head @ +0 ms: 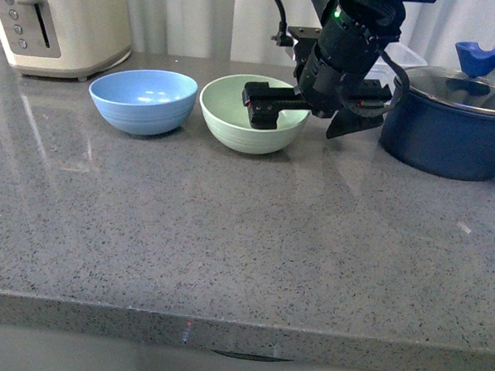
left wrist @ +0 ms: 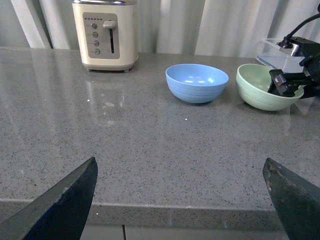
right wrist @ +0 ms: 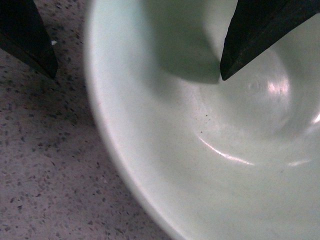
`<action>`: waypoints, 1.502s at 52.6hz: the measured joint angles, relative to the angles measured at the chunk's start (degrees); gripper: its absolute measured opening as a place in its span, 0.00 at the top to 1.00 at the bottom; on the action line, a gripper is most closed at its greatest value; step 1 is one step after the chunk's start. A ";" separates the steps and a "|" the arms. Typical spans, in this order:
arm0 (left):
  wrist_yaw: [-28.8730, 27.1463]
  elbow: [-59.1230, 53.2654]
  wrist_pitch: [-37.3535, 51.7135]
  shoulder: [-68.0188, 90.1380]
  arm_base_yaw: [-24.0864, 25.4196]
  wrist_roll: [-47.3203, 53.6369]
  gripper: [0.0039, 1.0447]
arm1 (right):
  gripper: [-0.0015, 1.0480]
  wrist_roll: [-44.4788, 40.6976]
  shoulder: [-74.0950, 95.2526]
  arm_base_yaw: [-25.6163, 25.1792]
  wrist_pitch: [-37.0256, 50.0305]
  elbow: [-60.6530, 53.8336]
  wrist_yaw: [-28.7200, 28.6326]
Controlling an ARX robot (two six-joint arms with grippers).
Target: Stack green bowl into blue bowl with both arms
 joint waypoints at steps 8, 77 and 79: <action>0.00 0.00 0.00 0.00 0.00 0.00 0.06 | 0.34 0.09 -1.92 0.39 2.47 -3.96 -1.03; 0.00 0.00 0.00 0.00 0.00 0.00 0.06 | 0.99 -2.80 11.19 -0.68 -21.29 39.15 -1.88; 0.00 0.00 0.00 0.00 0.00 0.00 0.06 | 0.99 -2.91 11.80 -0.35 -21.75 40.24 -1.97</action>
